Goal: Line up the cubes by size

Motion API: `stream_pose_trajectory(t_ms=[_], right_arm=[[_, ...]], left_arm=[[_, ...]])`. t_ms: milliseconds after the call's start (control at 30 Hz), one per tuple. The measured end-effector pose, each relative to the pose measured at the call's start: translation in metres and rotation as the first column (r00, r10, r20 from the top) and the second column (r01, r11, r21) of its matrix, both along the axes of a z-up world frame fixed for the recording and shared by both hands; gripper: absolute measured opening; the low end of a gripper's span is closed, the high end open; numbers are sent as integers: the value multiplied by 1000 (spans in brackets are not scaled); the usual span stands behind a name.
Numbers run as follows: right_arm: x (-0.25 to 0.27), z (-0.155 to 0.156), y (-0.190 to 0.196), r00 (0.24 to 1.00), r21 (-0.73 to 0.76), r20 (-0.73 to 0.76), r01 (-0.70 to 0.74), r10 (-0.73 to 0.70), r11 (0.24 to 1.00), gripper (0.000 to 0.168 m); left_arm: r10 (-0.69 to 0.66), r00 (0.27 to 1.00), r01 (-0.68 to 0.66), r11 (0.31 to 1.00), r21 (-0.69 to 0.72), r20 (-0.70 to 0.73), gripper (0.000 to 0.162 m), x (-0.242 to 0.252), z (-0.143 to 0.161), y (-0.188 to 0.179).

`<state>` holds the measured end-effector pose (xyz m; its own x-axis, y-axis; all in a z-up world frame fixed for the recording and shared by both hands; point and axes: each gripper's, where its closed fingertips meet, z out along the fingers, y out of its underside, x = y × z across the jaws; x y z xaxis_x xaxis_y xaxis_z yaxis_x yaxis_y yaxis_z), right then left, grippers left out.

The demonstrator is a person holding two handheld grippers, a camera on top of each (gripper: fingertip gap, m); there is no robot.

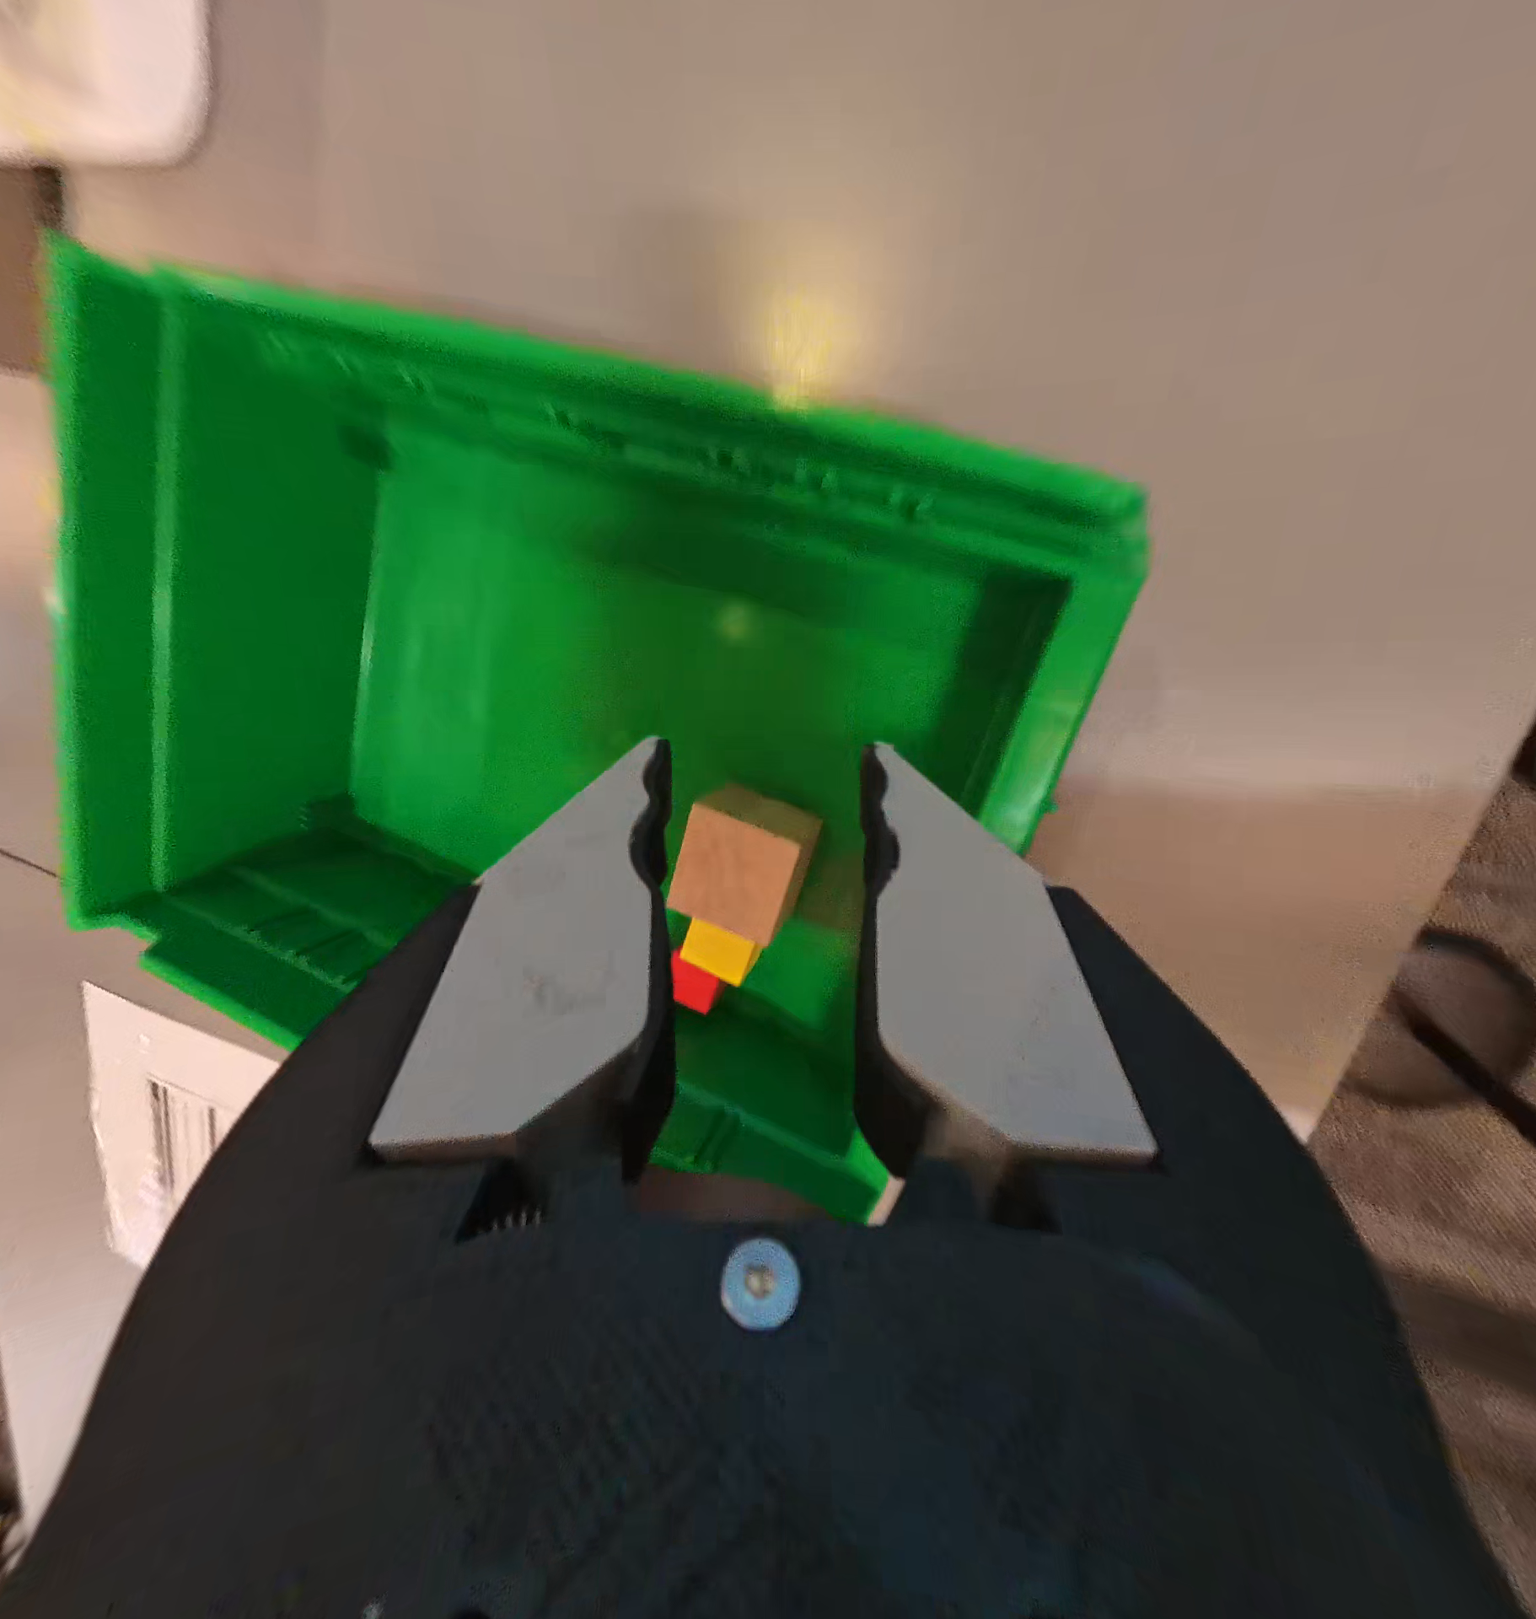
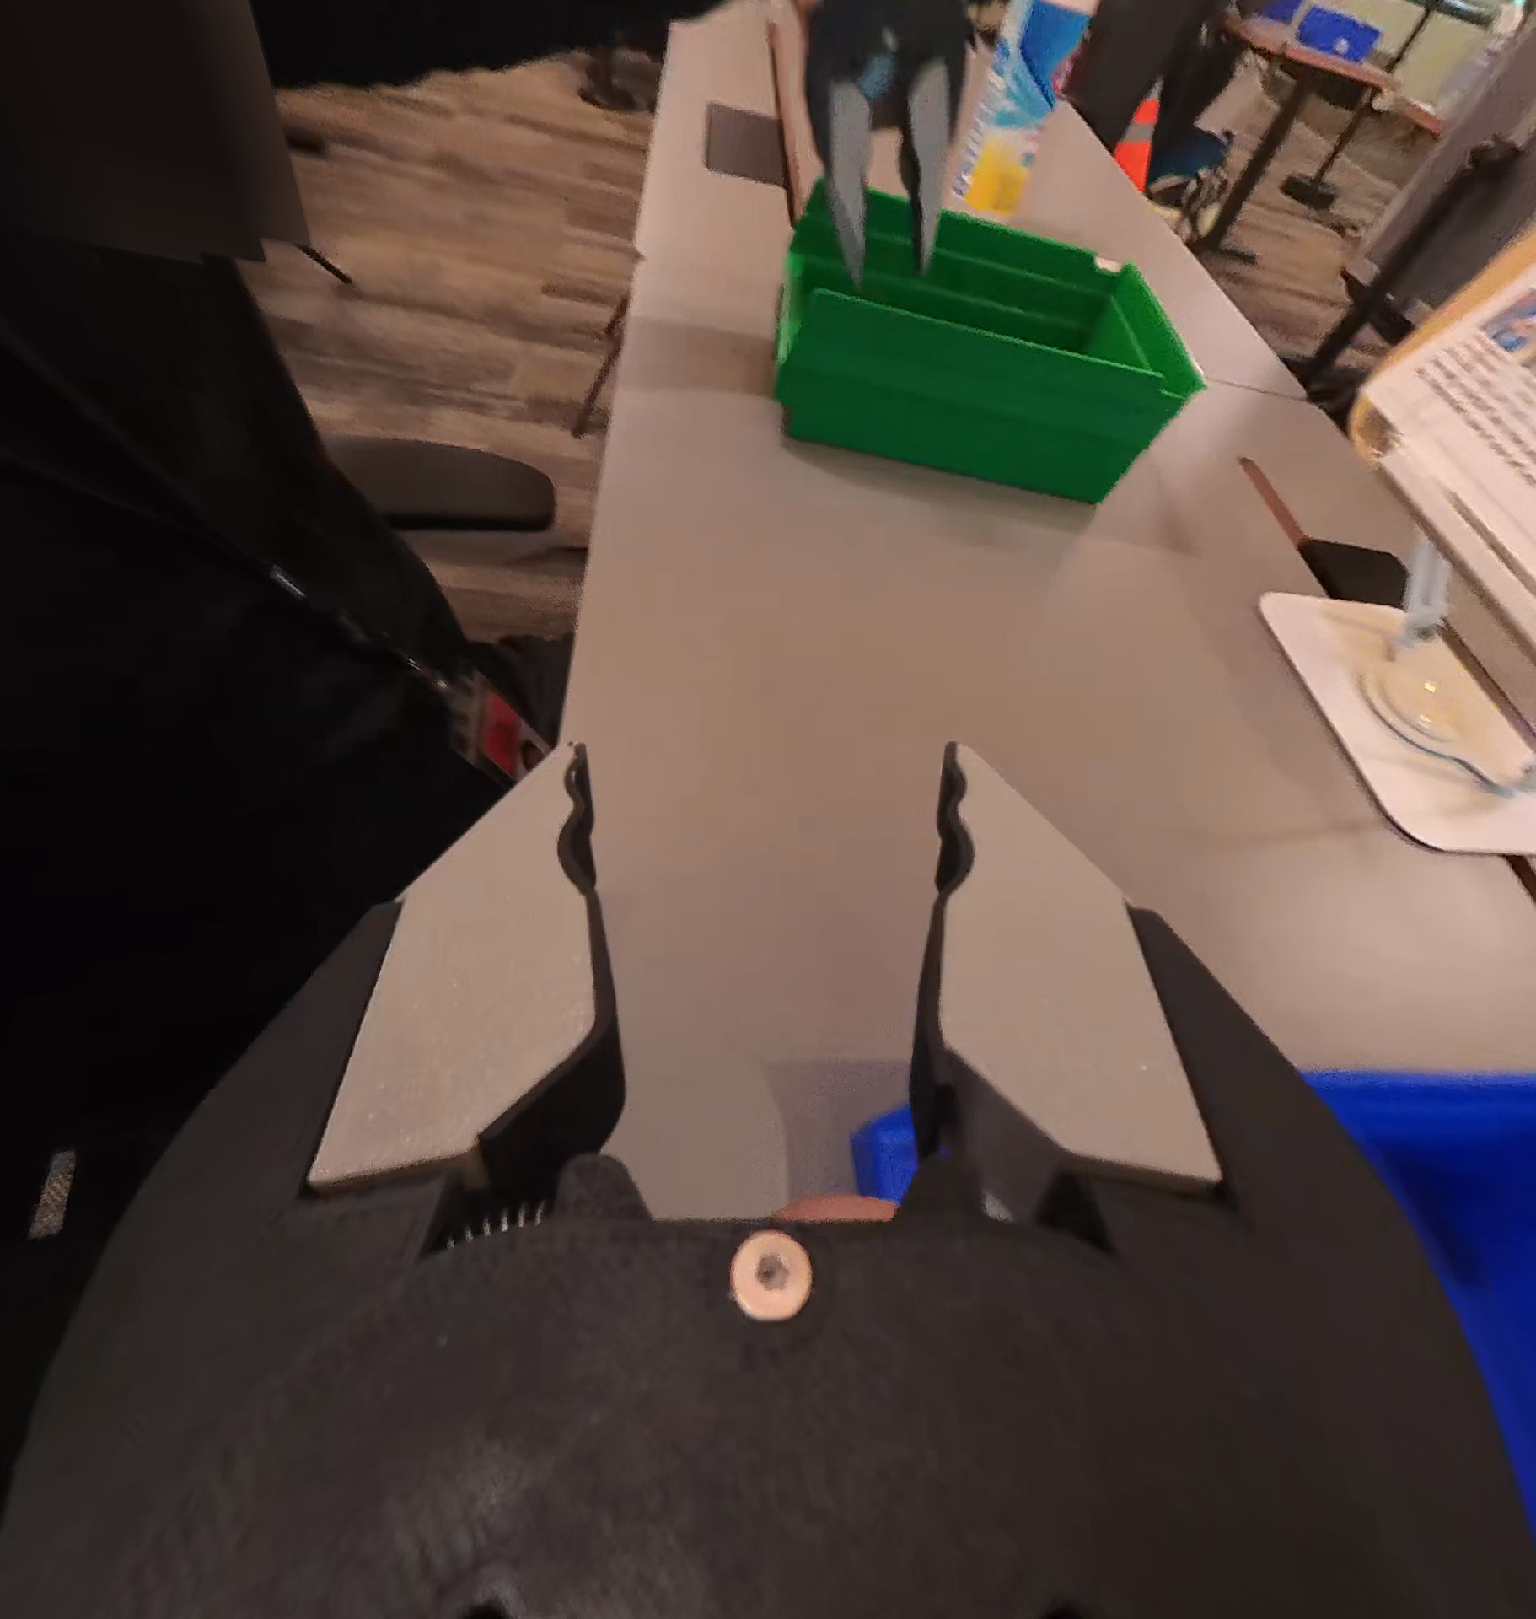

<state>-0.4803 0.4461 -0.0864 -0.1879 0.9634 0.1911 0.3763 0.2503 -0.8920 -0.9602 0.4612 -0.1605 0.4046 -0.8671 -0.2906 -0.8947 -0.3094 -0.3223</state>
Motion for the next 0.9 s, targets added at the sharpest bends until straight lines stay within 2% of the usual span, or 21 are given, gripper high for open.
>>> stream_pose_trajectory(t_ms=[100,200,400,433,467,567,633,733,833,900], right_arm=[[-10,-13,-19,999,-21,-10,-50,50,999,76],[-17,-19,-26,997,-60,-15,-79,78,995,76],[-23,-24,-25,995,-120,-38,-101,97,988,75],[-24,-23,-25,994,-131,-50,-107,101,986,74],[-25,-23,-25,993,-141,-60,-111,103,984,73],[-27,-21,-26,990,-165,-85,-122,109,979,71],[-32,-17,-26,989,-186,-111,-116,97,976,70],[-51,-12,-17,989,-276,-148,-49,8,960,69],[-83,-4,-10,980,-388,-190,-18,-62,921,72],[-108,8,-6,967,-474,-237,-27,-98,880,67]], left_arm=[[-22,995,15,998,-67,-101,36,-17,-27,9],[-31,978,7,993,-116,-208,50,-36,-46,15],[-96,931,16,974,-224,-353,60,-63,-78,11],[-114,920,21,970,-243,-374,59,-67,-84,9],[-131,921,33,965,-261,-367,47,-68,-87,7],[-125,945,61,975,-215,-303,44,-58,-84,14],[-112,961,77,987,-144,-251,44,-47,-72,20],[-82,995,88,986,139,-49,44,-9,-23,43],[-172,961,61,895,441,216,44,49,45,46],[-289,905,54,806,590,312,44,93,83,35]])
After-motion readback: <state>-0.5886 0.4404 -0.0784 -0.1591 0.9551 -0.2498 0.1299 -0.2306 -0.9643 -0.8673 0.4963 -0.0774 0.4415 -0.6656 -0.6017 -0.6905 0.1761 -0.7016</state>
